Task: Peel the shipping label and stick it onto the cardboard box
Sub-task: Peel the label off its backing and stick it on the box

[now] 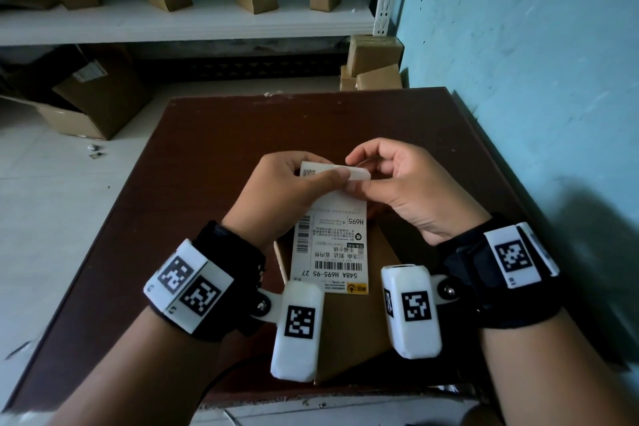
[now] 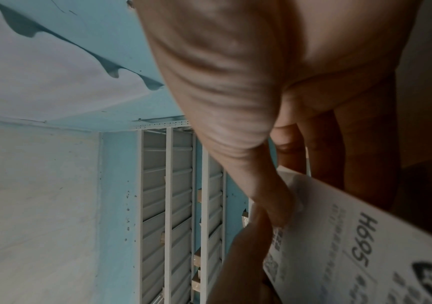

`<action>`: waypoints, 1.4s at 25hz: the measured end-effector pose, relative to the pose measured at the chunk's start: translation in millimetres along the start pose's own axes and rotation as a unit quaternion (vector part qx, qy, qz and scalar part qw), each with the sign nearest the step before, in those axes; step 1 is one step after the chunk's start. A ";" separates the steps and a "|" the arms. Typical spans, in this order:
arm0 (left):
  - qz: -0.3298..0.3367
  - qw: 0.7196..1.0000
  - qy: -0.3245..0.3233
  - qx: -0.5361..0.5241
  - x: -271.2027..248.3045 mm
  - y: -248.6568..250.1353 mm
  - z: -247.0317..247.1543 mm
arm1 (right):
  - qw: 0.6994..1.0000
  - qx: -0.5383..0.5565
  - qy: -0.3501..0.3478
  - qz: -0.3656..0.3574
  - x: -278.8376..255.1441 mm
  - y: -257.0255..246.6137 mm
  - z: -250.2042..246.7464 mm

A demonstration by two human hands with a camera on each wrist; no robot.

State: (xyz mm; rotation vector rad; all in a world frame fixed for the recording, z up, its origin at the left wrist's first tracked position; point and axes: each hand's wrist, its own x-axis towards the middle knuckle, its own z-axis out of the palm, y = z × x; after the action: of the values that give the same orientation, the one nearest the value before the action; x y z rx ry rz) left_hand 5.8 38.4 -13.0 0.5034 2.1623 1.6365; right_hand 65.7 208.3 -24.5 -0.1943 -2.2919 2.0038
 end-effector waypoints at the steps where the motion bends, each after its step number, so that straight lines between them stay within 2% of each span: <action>1: 0.003 1.000 0.004 -0.001 0.1 -0.6 0.3 | 1.000 0.002 -0.001 0.000 -0.2 0.1 0.0; 8: 0.000 0.999 0.013 -0.031 1.3 -2.2 -3.4 | 1.000 0.006 0.003 0.017 -0.5 0.6 -0.4; 17: -0.039 0.997 -0.006 -0.073 -0.3 0.6 -5.4 | 0.998 0.026 -0.010 0.061 -2.9 -5.4 -2.7; 21: -0.044 0.997 -0.017 -0.060 1.0 -0.6 -5.6 | 0.997 0.031 0.001 0.068 -3.3 -3.9 -2.4; 24: -0.035 0.998 -0.029 -0.040 2.0 -0.9 -5.6 | 0.998 0.021 0.014 0.060 -3.1 -2.6 -1.1; 30: -0.003 0.999 -0.003 -0.042 3.3 -2.9 -2.9 | 0.998 0.028 0.046 0.045 -1.2 -3.0 1.1; 35: 0.028 0.999 0.020 -0.037 2.3 -3.1 -2.5 | 0.998 0.022 -0.003 0.055 -2.6 -3.2 4.0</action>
State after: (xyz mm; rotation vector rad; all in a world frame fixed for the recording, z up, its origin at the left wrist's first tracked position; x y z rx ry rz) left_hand 2.4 36.7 -15.5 0.5172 2.1253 1.7631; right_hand 67.6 203.6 -21.8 -0.3180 -2.2860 2.1068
